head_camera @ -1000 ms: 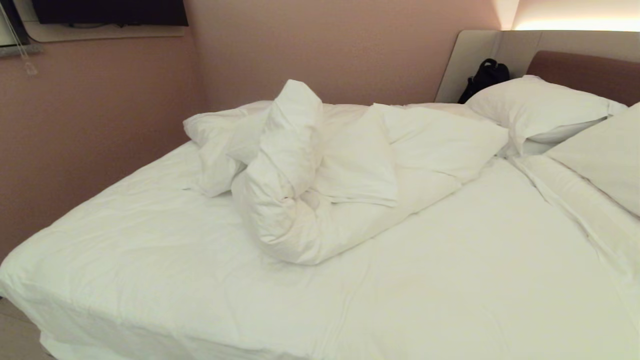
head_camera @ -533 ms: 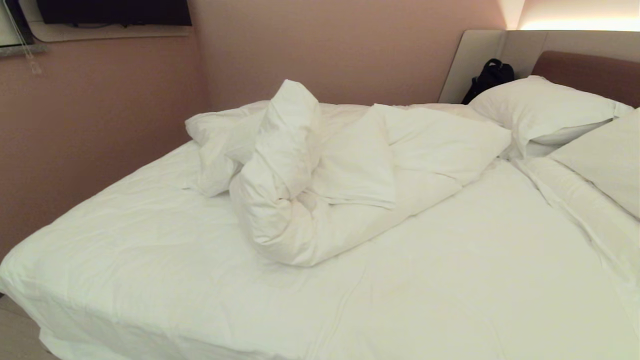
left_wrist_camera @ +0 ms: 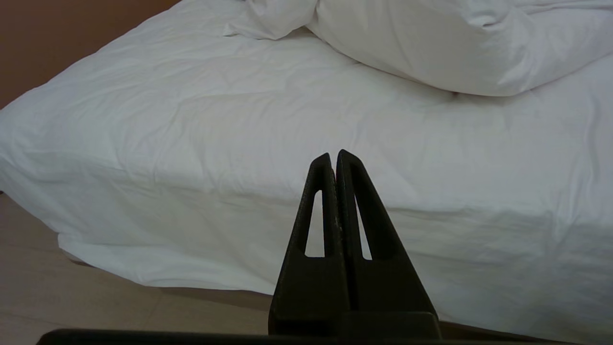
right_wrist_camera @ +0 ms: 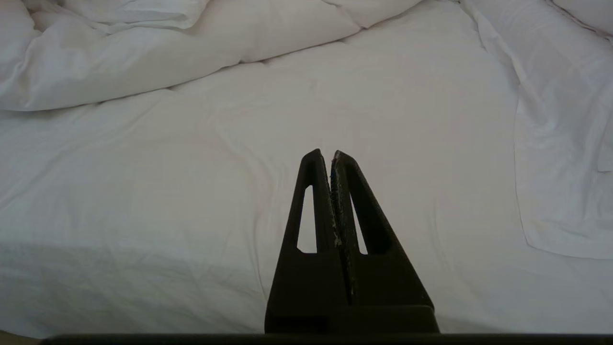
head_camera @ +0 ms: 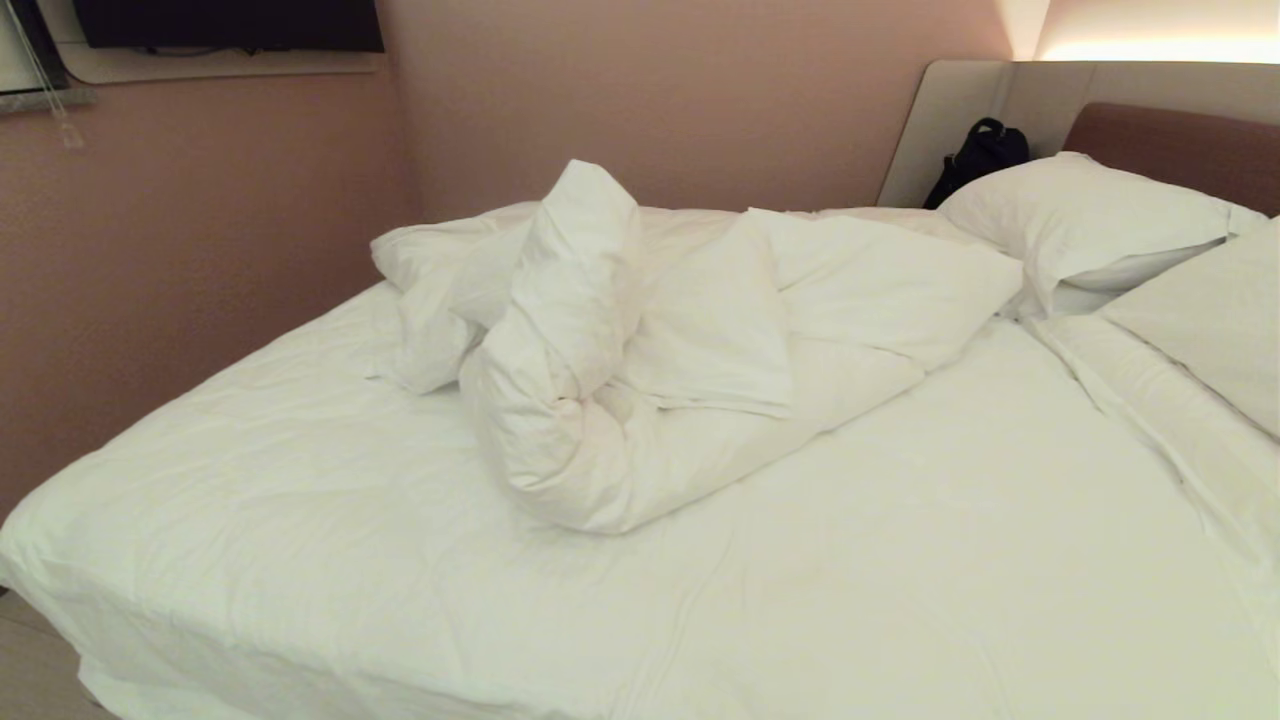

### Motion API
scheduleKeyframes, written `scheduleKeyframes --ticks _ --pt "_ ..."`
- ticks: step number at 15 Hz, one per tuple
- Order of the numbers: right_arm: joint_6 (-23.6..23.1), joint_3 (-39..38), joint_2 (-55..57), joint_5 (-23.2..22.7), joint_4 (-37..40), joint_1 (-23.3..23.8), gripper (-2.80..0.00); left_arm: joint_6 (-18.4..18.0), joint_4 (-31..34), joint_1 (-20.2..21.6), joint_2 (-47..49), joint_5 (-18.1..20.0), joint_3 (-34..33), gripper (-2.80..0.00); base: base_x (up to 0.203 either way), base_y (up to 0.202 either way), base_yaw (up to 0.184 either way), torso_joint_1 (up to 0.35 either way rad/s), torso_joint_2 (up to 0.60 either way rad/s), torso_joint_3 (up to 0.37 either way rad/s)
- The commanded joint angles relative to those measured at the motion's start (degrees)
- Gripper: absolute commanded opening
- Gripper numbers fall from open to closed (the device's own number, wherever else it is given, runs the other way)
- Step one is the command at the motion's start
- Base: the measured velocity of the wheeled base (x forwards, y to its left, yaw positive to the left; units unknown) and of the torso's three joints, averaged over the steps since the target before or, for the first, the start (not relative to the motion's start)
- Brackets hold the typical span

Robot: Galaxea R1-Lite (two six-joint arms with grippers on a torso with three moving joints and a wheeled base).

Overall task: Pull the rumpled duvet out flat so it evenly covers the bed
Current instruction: Hold the folded corner of the quilt

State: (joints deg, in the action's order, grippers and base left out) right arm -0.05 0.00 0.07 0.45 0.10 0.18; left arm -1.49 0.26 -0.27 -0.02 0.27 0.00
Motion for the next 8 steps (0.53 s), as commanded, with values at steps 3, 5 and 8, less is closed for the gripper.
scheduleKeyframes --ticks 3,5,8 --pt "-0.04 0.0 0.01 -0.01 -0.01 -0.01 -2.8 -0.01 0.01 0.0 0.02 0.0 0.0 -2.8 0.0 0.0 0.0 0.0 0.0 0.0" --pt "-0.04 0.0 0.01 -0.01 -0.01 -0.01 -2.8 -0.09 0.01 0.0 0.02 0.08 0.0 -2.8 0.0 0.0 0.0 0.0 0.0 0.0" --pt "0.05 0.0 0.01 -0.01 -0.01 -0.01 -2.8 -0.01 0.01 0.0 0.02 0.0 0.0 -2.8 0.0 0.0 0.0 0.0 0.0 0.0"
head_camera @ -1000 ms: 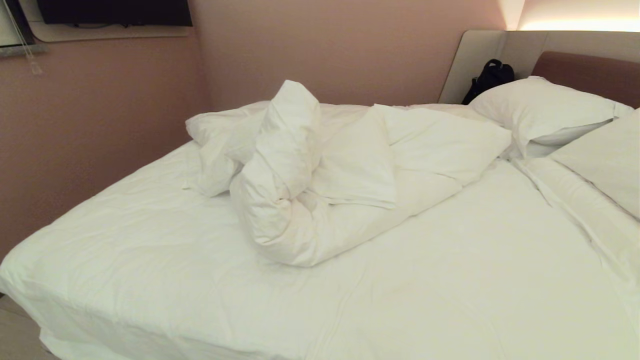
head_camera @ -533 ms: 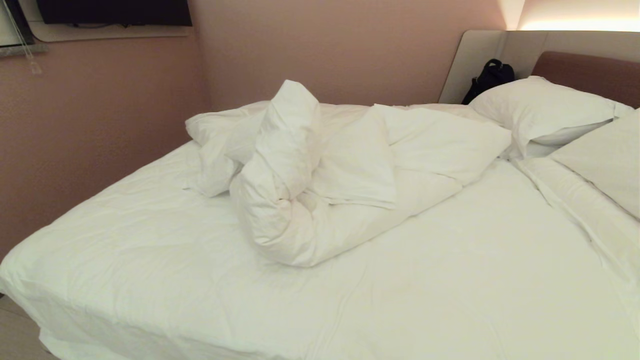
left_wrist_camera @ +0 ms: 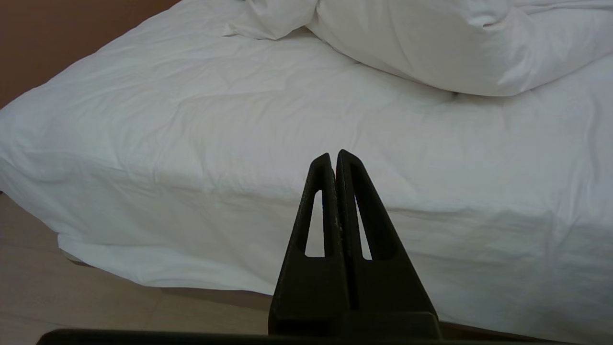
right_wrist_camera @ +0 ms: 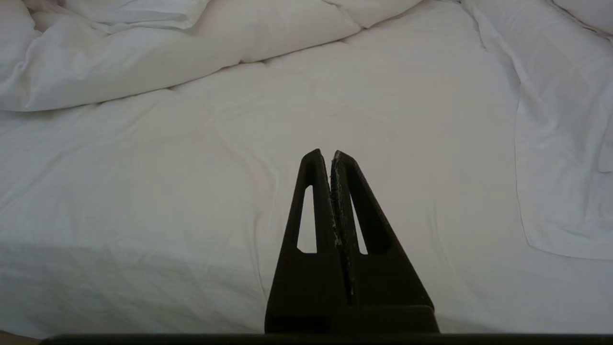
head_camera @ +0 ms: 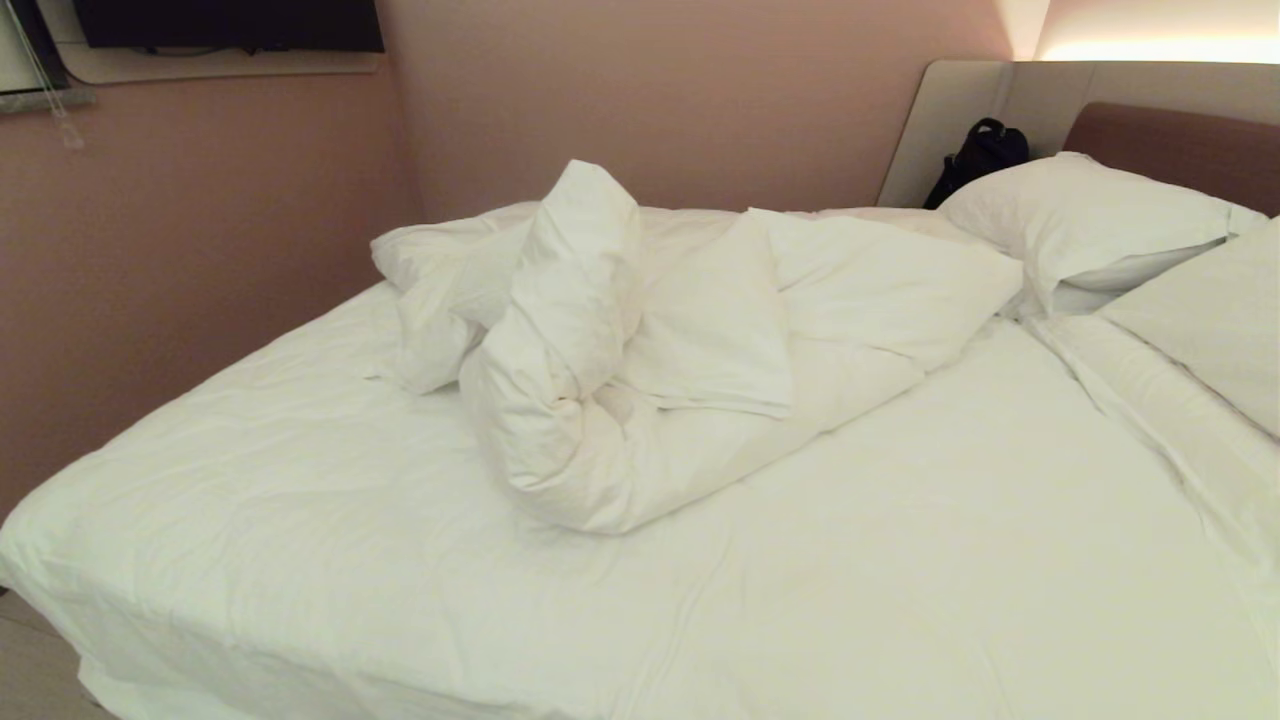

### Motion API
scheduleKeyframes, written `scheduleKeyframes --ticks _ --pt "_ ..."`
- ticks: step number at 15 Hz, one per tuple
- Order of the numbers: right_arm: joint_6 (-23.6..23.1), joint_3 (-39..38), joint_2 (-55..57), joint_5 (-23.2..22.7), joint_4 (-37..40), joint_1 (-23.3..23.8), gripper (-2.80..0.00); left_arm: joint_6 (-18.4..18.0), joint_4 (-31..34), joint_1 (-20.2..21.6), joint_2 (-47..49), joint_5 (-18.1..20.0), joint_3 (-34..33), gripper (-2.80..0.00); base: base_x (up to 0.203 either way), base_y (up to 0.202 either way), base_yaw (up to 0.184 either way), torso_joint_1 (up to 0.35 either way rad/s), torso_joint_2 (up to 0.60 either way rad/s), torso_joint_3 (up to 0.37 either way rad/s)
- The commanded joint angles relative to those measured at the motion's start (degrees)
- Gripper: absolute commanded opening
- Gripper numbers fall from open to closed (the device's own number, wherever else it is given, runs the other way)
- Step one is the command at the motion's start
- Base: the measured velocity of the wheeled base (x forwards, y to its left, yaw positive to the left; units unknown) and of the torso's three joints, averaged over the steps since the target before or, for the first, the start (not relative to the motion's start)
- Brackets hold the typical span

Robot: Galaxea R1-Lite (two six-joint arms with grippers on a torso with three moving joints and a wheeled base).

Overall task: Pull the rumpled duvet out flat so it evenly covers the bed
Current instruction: Hold the folded corner of the quilt

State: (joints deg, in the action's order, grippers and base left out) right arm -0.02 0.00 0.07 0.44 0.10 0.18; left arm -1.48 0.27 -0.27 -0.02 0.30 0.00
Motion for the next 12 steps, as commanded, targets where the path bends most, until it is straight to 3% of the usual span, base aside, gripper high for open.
scheduleKeyframes --ticks 1,12 --pt "-0.05 0.0 0.01 0.0 -0.01 -0.01 -2.8 -0.02 0.0 0.0 0.02 -0.01 0.0 -2.8 0.0 0.0 0.0 0.0 0.0 0.0" --pt "-0.06 0.0 0.01 0.0 -0.01 -0.01 -2.8 -0.02 0.0 0.0 0.02 -0.04 0.0 -2.8 0.0 0.0 0.0 0.0 0.0 0.0"
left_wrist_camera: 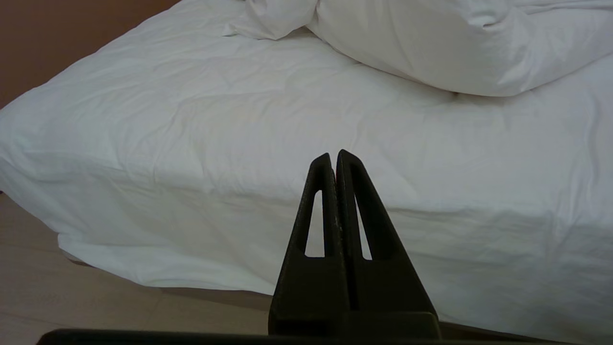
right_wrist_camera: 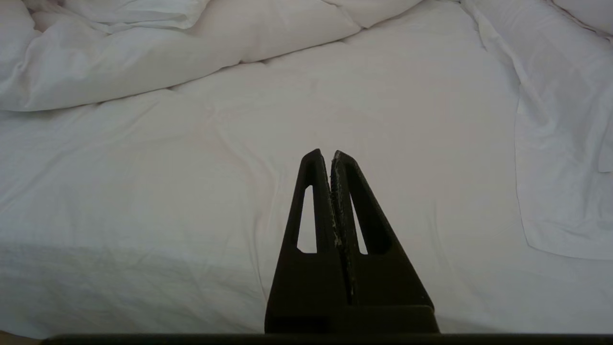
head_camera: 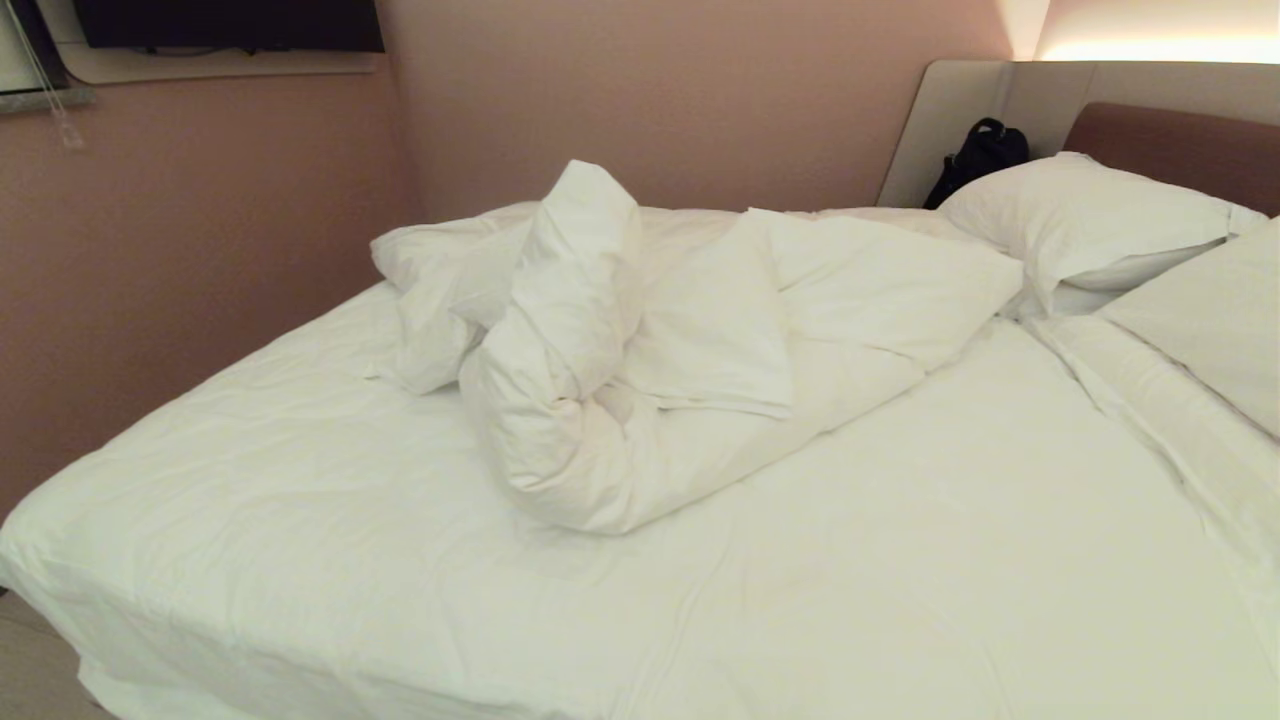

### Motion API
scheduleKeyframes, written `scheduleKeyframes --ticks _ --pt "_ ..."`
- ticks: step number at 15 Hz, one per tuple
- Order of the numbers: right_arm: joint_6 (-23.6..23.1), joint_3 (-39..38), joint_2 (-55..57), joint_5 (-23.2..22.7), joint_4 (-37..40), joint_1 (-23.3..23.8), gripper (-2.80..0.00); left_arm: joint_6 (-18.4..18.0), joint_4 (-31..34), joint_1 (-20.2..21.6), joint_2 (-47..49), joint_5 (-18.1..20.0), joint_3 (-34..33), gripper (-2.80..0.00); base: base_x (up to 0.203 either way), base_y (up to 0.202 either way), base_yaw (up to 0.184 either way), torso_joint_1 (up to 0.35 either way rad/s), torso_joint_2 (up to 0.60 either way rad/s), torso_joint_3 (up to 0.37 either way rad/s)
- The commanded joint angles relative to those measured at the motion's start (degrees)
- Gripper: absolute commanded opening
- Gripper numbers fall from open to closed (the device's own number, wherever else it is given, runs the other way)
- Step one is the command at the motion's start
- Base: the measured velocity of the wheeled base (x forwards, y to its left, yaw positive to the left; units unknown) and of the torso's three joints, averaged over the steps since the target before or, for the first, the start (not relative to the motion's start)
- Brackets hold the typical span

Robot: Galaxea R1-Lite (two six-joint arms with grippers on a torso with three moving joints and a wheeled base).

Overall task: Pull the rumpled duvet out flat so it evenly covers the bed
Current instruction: Hold the folded corner of the quilt

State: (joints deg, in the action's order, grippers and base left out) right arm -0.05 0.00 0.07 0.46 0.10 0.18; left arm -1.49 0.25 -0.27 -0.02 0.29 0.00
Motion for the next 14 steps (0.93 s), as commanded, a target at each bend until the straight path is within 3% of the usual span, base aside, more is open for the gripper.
scheduleKeyframes --ticks 1,14 --pt "0.05 0.0 0.01 -0.02 -0.01 -0.01 -2.8 -0.01 0.02 0.0 0.02 -0.03 0.0 -2.8 0.0 0.0 0.0 0.0 0.0 0.0" --pt "-0.02 0.0 0.01 -0.02 -0.01 -0.01 -2.8 -0.24 0.14 0.0 0.02 -0.16 0.37 -2.8 0.0 0.0 0.0 0.0 0.0 0.0"
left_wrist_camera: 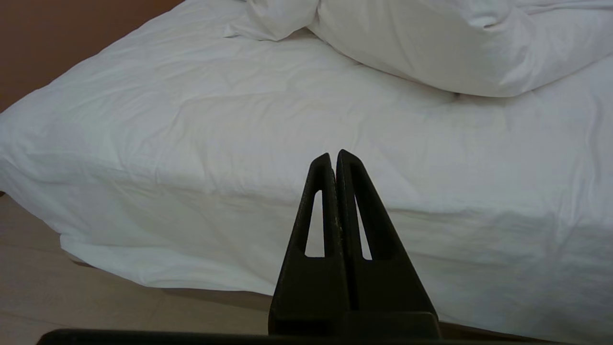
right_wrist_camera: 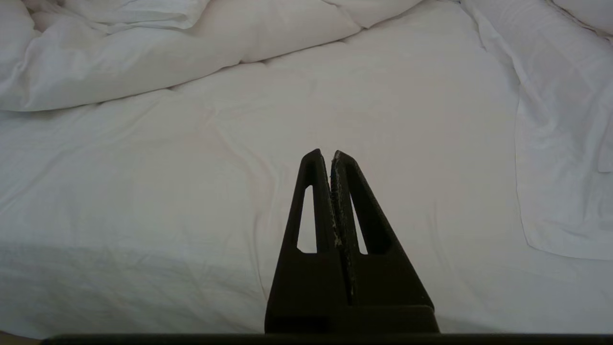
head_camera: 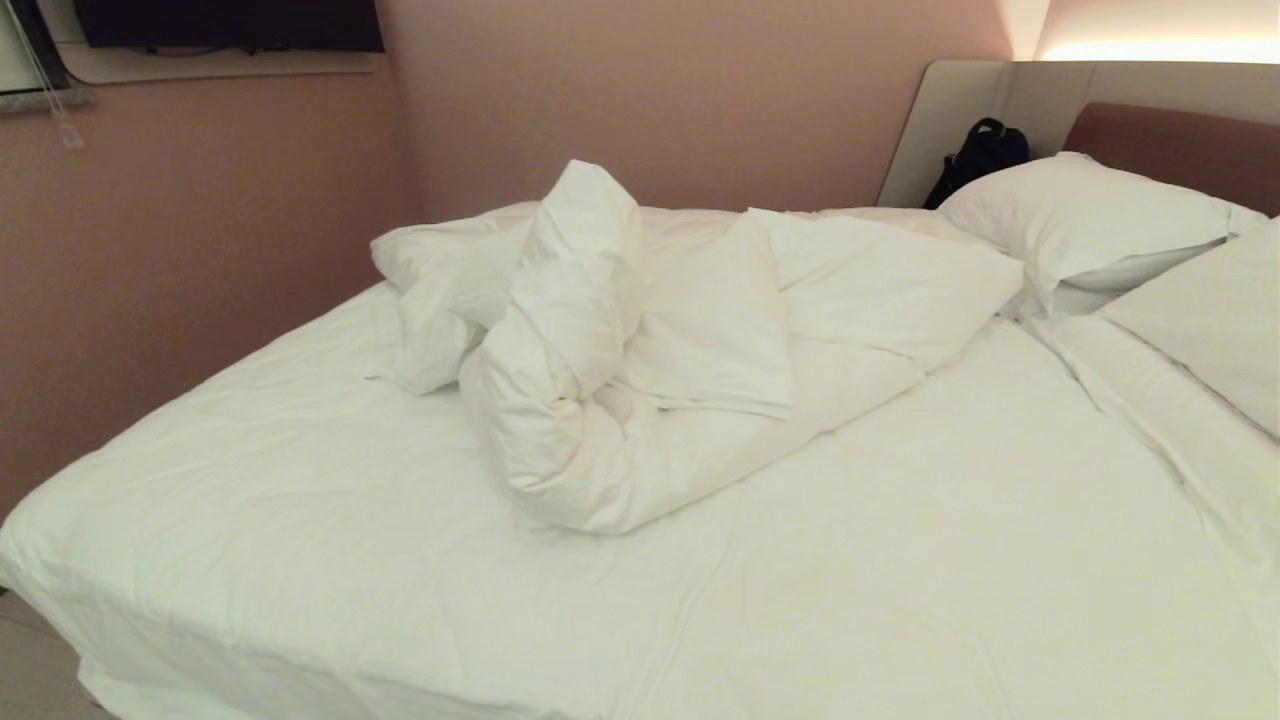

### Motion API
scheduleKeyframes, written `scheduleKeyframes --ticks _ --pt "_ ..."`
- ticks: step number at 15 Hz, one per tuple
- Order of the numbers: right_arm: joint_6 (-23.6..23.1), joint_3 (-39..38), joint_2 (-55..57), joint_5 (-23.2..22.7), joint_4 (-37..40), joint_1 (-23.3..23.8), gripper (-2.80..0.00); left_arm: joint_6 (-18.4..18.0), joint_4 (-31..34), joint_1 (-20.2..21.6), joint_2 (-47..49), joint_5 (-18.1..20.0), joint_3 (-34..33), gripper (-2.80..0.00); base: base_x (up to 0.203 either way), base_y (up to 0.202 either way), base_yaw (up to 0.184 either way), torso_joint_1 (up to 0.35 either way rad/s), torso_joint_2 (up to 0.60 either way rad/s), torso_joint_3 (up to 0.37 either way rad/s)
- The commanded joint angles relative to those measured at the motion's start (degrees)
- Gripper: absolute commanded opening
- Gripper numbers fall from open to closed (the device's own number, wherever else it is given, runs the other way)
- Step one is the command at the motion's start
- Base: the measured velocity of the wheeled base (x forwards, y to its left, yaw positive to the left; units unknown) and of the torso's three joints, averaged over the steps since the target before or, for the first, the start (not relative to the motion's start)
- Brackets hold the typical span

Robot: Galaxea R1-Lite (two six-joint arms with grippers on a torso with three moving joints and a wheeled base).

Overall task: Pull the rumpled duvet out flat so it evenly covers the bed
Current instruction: Hold the folded corner of the quilt

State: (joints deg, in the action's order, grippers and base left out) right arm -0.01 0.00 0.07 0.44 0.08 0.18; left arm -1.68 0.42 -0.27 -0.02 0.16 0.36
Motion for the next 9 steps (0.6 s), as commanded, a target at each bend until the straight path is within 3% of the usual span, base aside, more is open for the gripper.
scheduleKeyframes --ticks 1,4,9 --pt "-0.04 0.0 0.01 0.0 0.01 -0.01 -2.8 -0.01 0.43 0.0 0.02 0.02 1.48 -2.8 0.0 0.0 0.0 0.0 0.0 0.0" --pt "0.0 0.0 0.01 0.0 0.01 -0.01 -2.8 0.04 4.14 0.0 1.42 1.19 8.66 -2.8 0.0 0.0 0.0 0.0 0.0 0.0" --pt "0.01 0.0 0.01 0.0 0.01 -0.01 -2.8 1.87 6.48 -0.06 17.53 6.83 14.8 -2.8 0.0 0.0 0.0 0.0 0.0 0.0"
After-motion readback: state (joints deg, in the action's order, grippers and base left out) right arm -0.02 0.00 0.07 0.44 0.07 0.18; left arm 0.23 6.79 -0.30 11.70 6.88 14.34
